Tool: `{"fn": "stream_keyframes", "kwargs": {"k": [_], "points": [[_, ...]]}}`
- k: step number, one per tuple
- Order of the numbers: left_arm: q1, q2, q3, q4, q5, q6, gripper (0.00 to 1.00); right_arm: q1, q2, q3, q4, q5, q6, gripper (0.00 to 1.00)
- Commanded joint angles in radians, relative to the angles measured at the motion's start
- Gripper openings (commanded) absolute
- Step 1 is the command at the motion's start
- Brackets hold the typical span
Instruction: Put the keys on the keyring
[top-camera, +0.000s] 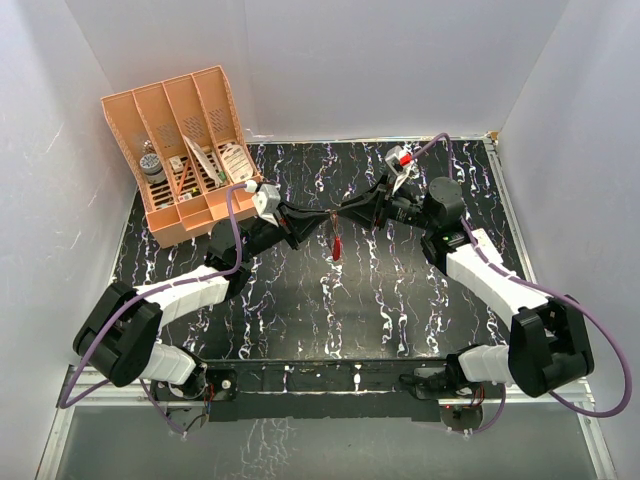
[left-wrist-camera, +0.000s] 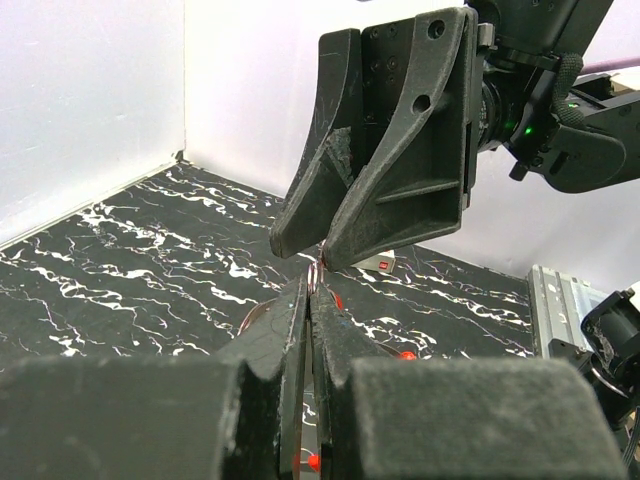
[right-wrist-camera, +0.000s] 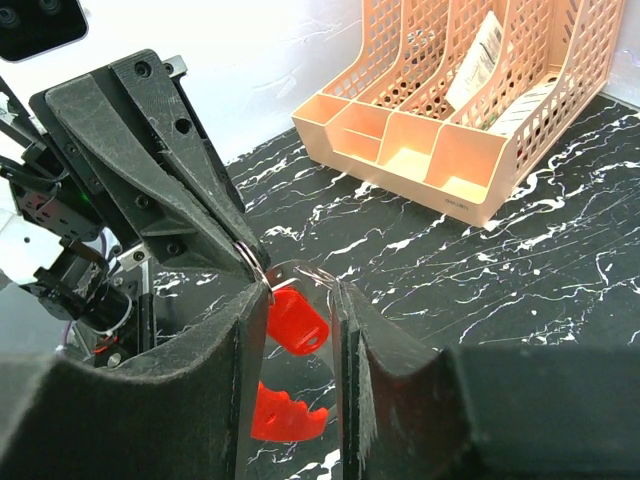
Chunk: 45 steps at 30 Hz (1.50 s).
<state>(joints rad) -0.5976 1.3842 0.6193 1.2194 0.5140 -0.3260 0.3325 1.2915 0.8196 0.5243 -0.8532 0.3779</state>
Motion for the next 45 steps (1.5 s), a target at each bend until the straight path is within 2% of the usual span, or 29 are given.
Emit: {"fn": "stream_keyframes", "kwargs": {"k": [1,18,22,24,29,33,41,45], "points": [[0.002,-0.020,0.024,0.078,0.028,-0.006,0.00,-0.003,0.003,0.006,0.075,-0.026,0.017,0.30],[0.002,0.024,0.030,0.095,0.032,-0.013,0.00,-0.003,0.016,0.012,0.089,-0.054,0.033,0.01],[0.002,0.026,0.035,0.093,0.031,-0.010,0.00,-0.003,0.013,0.003,0.089,-0.060,0.033,0.01],[0.002,0.026,0.037,0.094,0.032,-0.011,0.00,-0.003,0.010,-0.001,0.092,-0.062,0.035,0.11],[0.002,0.026,0.039,0.094,0.029,-0.010,0.00,-0.003,0.005,-0.007,0.095,-0.076,0.036,0.14],[0.002,0.027,0.041,0.095,0.027,-0.012,0.00,-0.003,0.003,-0.011,0.094,-0.082,0.038,0.12],[0.002,0.039,0.052,0.101,0.035,-0.017,0.00,-0.003,0.008,-0.012,0.098,-0.090,0.040,0.00],[0.002,0.044,0.052,0.106,0.035,-0.019,0.00,-0.003,0.009,-0.010,0.100,-0.092,0.039,0.00]]}}
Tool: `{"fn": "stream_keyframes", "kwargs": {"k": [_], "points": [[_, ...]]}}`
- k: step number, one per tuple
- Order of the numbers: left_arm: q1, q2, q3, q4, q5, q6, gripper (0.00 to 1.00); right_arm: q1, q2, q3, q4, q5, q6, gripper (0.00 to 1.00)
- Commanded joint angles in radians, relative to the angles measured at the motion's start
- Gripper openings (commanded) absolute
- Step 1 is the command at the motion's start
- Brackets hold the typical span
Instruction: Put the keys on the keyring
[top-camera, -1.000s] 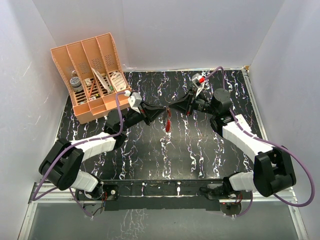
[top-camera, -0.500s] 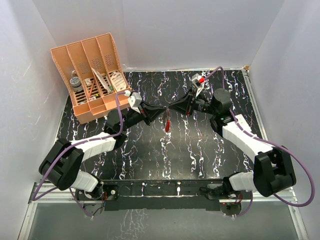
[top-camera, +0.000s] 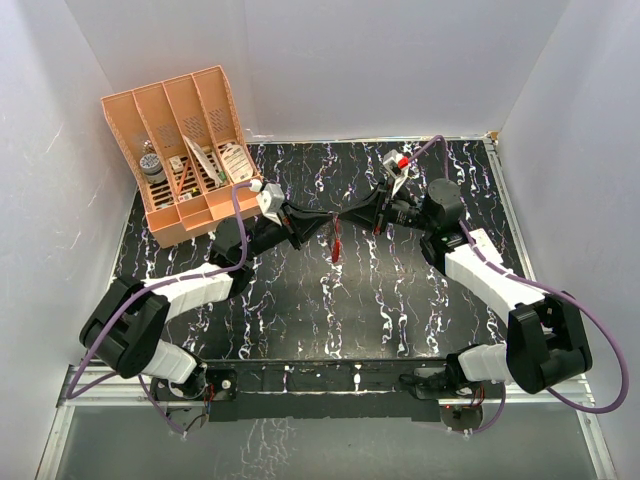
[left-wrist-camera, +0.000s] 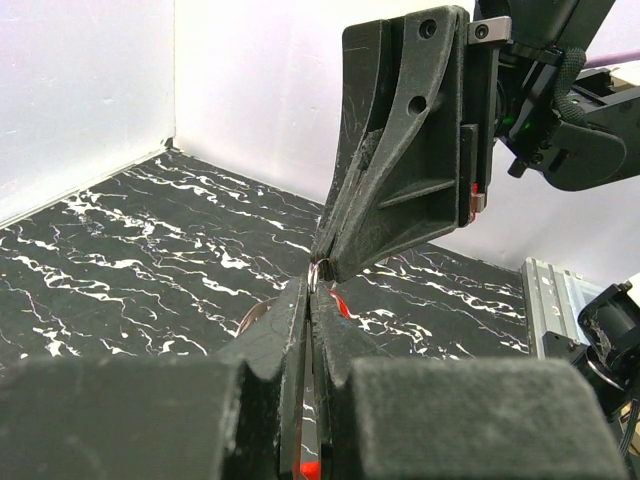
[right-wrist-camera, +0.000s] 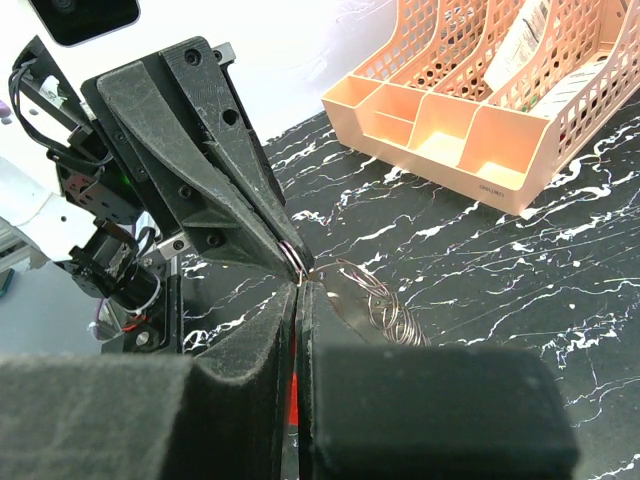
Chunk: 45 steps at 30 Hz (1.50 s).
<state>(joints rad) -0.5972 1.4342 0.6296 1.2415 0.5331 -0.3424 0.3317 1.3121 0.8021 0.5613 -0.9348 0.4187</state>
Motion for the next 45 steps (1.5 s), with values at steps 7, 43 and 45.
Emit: {"fn": "stream_keyframes", "kwargs": {"k": [7,43,45], "points": [[0.002,0.005,0.042,0.144,0.000,-0.022,0.00,-0.002,0.013,-0.003,0.056,-0.012,0.001,0.00],[0.011,0.105,0.057,0.439,-0.025,-0.168,0.00,0.004,-0.067,0.015,-0.008,0.136,-0.065,0.35],[0.011,0.099,0.055,0.432,-0.024,-0.171,0.00,0.004,-0.062,0.027,-0.016,0.130,-0.074,0.34]]}}
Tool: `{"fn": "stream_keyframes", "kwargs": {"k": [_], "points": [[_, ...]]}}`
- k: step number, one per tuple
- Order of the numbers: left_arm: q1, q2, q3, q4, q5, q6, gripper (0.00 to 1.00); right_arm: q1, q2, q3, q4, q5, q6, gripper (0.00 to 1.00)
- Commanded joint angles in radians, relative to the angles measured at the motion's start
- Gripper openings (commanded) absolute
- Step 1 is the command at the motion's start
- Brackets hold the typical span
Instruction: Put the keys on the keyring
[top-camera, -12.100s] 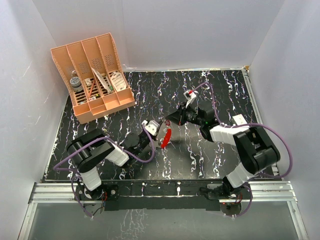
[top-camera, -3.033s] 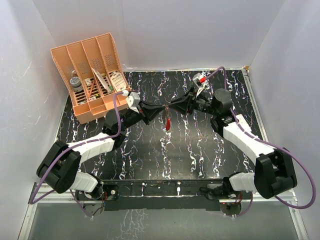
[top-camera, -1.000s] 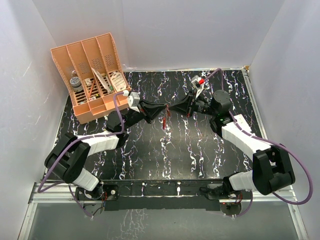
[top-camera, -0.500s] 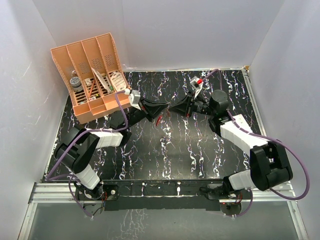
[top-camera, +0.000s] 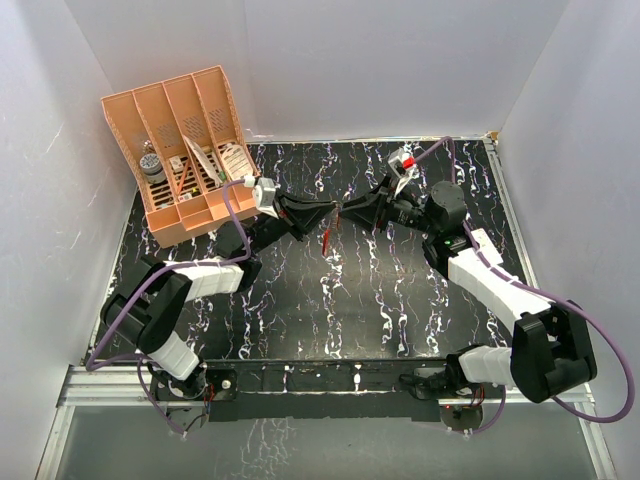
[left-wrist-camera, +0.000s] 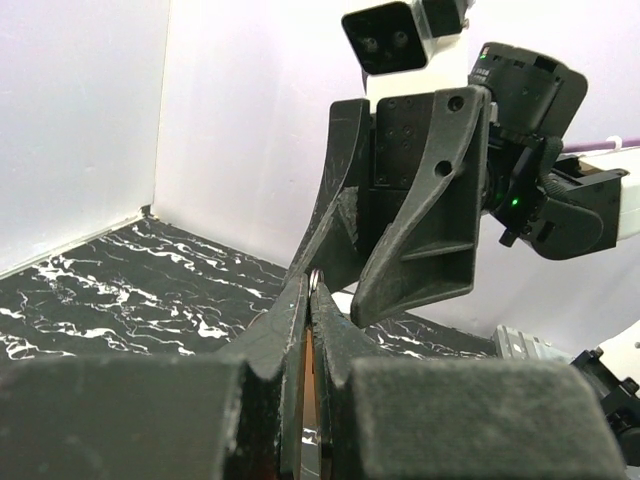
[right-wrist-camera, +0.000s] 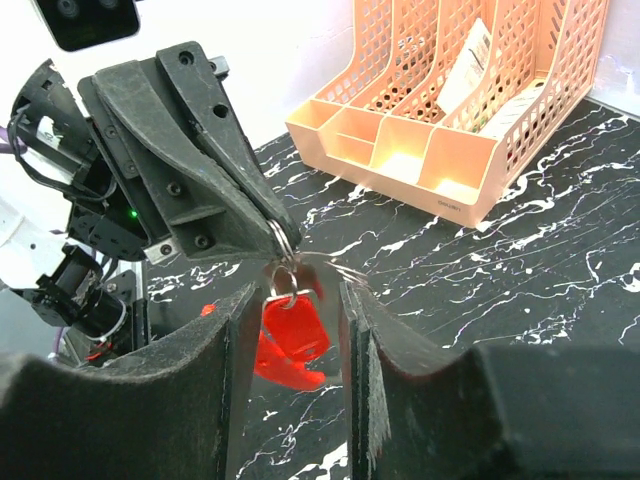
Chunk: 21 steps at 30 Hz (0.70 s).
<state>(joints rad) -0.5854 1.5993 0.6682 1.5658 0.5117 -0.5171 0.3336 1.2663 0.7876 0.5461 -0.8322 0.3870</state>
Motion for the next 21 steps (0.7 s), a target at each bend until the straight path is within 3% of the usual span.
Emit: {"fn": "stream_keyframes", "kwargs": {"k": [1,13,21], "points": [[-0.001,-0.068,0.016,0.108,0.002,0.003,0.00,0.002,-0.011,0.045,0.002,0.020,-0.044,0.34],[-0.001,-0.057,0.016,0.139,0.072,-0.058,0.00,0.002,-0.005,0.052,0.046,-0.007,-0.059,0.32],[-0.001,-0.037,0.005,0.159,0.092,-0.083,0.00,0.002,-0.008,0.059,0.045,-0.020,-0.062,0.24]]}}
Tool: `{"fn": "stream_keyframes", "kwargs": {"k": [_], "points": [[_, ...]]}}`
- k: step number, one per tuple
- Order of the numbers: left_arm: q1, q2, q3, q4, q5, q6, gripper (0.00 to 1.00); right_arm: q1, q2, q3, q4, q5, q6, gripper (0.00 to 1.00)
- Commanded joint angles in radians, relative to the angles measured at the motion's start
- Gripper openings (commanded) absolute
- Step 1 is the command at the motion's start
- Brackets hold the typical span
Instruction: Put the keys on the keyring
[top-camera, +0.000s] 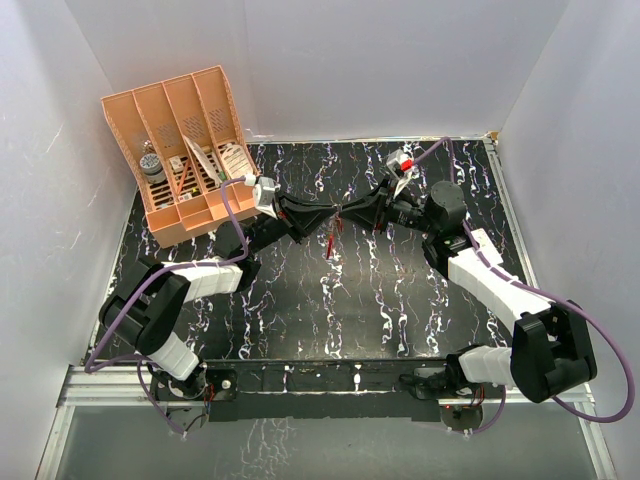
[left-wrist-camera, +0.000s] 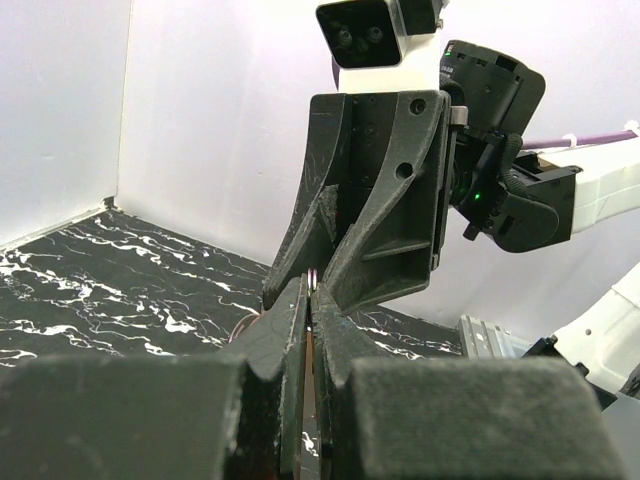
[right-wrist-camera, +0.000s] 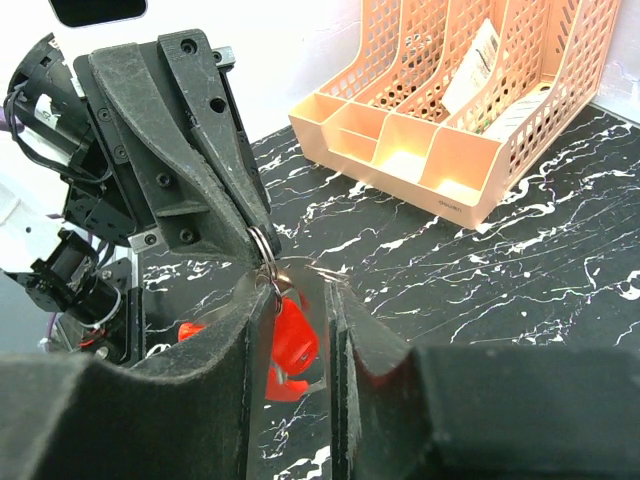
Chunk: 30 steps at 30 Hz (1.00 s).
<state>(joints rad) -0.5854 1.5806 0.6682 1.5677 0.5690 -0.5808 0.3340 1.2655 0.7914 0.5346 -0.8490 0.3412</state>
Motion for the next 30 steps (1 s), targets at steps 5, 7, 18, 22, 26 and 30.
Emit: {"fn": "stream_keyframes", "kwargs": {"k": [5,7,18,22,26,30], "points": [[-0.001,-0.011,-0.001,0.147,0.034,-0.016,0.00,0.002,-0.004,0.062,0.057,-0.021,-0.016,0.21],[0.000,-0.007,-0.008,0.152,0.028,-0.012,0.00,0.001,-0.008,0.063,0.055,-0.026,-0.014,0.21],[0.014,0.035,0.012,0.144,0.037,-0.019,0.00,0.002,-0.011,0.068,0.050,-0.043,-0.012,0.22],[0.015,0.040,0.014,0.163,0.040,-0.025,0.00,0.002,0.001,0.067,0.051,-0.043,-0.012,0.20],[0.014,0.030,0.020,0.158,0.043,-0.025,0.00,0.002,0.009,0.065,0.055,-0.053,-0.008,0.18],[0.014,0.016,0.022,0.155,0.051,-0.025,0.00,0.002,0.005,0.056,0.055,-0.051,-0.016,0.19]]}}
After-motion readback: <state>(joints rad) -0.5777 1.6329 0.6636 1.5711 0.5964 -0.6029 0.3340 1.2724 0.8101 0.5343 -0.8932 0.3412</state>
